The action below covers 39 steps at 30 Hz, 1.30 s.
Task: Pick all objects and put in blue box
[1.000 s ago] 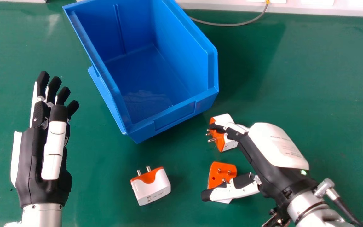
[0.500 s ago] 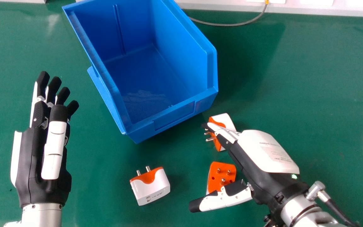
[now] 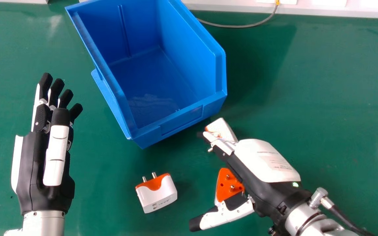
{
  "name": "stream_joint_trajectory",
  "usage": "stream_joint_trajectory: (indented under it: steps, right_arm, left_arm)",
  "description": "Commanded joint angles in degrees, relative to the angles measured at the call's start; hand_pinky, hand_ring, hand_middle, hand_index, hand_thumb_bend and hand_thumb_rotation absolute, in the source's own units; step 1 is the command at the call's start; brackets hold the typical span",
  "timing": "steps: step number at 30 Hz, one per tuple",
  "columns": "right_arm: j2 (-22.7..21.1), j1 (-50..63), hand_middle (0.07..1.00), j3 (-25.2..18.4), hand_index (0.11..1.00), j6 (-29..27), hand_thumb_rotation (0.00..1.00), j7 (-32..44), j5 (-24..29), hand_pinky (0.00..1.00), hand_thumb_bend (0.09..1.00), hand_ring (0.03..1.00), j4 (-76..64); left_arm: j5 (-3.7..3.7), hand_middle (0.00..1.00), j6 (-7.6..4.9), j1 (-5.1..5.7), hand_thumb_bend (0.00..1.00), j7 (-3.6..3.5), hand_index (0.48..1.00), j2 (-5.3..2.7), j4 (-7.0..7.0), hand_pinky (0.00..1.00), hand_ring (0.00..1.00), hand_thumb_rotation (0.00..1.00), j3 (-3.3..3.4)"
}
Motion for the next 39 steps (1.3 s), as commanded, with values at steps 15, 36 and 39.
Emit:
stream_joint_trajectory:
  steps: [15,36,39]
  right_arm:
    - [-1.77,-1.18,0.85,0.79,0.899,5.67,0.45,9.03,-3.23,0.66,0.931,0.792,-3.38]
    - [-2.01,-1.87,0.809,0.94,0.821,7.82,0.35,10.88,-2.83,0.64,0.851,0.737,-3.74]
    - [-2.28,-1.99,0.809,1.12,0.821,7.92,0.35,11.33,-3.33,0.64,0.851,0.737,-3.83]
  left_arm:
    - [0.07,0.98,-0.66,-0.1,0.74,-0.17,0.973,0.25,-0.86,0.93,0.96,0.78,0.16]
    - [0.58,0.98,-0.58,-0.1,0.74,0.08,0.97,0.29,-1.01,0.92,0.96,0.78,0.14]
    - [0.69,0.98,-0.65,-0.01,0.74,0.17,0.97,0.23,-1.14,0.92,0.96,0.78,0.12]
